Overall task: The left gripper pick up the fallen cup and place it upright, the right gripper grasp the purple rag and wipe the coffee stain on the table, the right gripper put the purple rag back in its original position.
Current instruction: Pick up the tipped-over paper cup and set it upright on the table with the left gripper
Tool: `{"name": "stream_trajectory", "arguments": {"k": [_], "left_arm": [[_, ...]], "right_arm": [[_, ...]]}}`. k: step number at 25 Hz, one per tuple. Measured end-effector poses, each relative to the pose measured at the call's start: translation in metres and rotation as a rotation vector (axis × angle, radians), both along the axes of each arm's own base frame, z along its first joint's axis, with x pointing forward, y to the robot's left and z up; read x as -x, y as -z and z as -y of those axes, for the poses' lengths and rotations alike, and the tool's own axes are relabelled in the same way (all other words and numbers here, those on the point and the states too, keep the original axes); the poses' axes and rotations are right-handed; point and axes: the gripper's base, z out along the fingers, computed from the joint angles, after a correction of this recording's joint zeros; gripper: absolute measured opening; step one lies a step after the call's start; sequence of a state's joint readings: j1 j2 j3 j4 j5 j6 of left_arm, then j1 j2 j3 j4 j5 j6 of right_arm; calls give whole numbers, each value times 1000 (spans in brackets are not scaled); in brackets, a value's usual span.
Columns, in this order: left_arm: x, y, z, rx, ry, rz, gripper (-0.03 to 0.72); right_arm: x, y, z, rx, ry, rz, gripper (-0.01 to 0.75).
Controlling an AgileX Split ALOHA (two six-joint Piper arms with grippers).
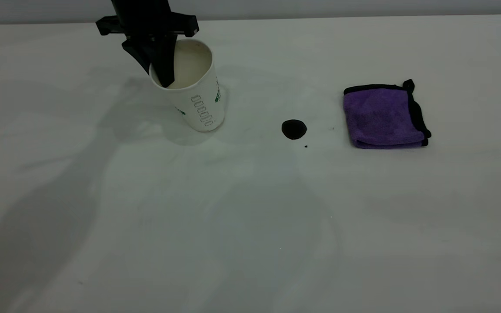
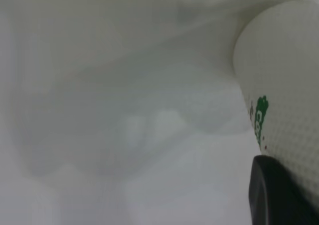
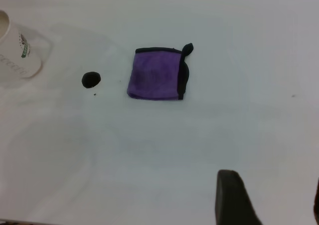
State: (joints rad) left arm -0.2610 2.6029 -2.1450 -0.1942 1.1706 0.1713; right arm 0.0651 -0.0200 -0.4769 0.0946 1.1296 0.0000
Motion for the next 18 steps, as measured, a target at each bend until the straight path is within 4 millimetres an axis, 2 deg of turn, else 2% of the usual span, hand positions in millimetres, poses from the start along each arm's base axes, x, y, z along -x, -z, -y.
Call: {"name": "stream_trajectory", "arguments": {"k": [6, 12, 18], "left_arm": [[-1, 0, 0, 1, -1, 7, 134], [-3, 0, 1, 8, -4, 38, 247], [-5, 0, 1, 12, 4, 57, 300]], "right_arm": [[0, 0, 0, 0, 0, 0, 429], [0, 0, 0, 0, 0, 0, 429], [0, 0, 0, 0, 0, 0, 429]]}}
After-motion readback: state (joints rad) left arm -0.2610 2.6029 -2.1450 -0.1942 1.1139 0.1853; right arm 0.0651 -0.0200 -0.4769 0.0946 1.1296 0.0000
